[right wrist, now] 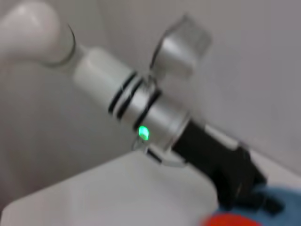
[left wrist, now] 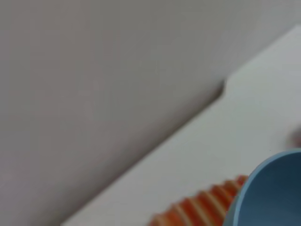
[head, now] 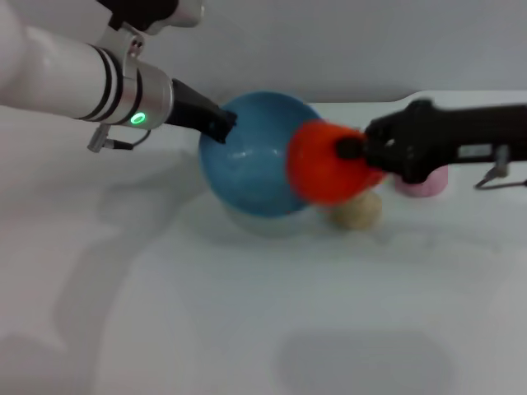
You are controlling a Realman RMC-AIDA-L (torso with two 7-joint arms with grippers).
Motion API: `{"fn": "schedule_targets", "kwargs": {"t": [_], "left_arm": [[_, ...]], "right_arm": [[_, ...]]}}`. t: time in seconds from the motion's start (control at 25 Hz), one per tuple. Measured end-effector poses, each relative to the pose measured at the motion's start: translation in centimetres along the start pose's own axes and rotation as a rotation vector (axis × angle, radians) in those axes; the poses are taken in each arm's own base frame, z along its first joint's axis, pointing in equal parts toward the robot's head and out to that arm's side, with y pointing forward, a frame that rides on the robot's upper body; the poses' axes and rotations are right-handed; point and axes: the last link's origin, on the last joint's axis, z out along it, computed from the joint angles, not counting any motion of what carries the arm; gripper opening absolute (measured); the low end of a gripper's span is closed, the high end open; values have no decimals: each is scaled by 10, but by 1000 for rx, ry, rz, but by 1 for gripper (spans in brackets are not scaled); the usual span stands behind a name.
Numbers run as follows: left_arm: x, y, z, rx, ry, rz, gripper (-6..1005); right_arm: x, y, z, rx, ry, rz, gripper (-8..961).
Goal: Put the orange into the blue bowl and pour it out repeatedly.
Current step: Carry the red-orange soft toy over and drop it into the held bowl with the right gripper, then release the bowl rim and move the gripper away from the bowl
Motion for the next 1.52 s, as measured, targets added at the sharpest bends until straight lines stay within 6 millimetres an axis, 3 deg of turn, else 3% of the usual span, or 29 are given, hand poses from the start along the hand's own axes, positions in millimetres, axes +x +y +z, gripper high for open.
{"fn": "schedule_targets", "kwargs": {"t": [0.24,0.48,0.92,1.08,1.32,1.52], "left_arm": [[3,27,-5,-96,-71,56,0],[5,44,-9,-142,-99,92,-1],[3,50,-6,-153,-103,101,0],[2,50,-5,-154,-104,98,-1],[1,50,-6,-156,-107,99,-1],[-1,63,-2,-203,-112,99,0]], "right_arm": [[-12,-3,-13,-6,-43,-2,20],[17,-10,5,-26,-14,67,25],[31,-17,21,-18,-20,148,34],[32,-17,25,-31,-11,161,174],[29,-23,15,17,-54,163,414],[32,-36,-20,139,-172,181,431]]}}
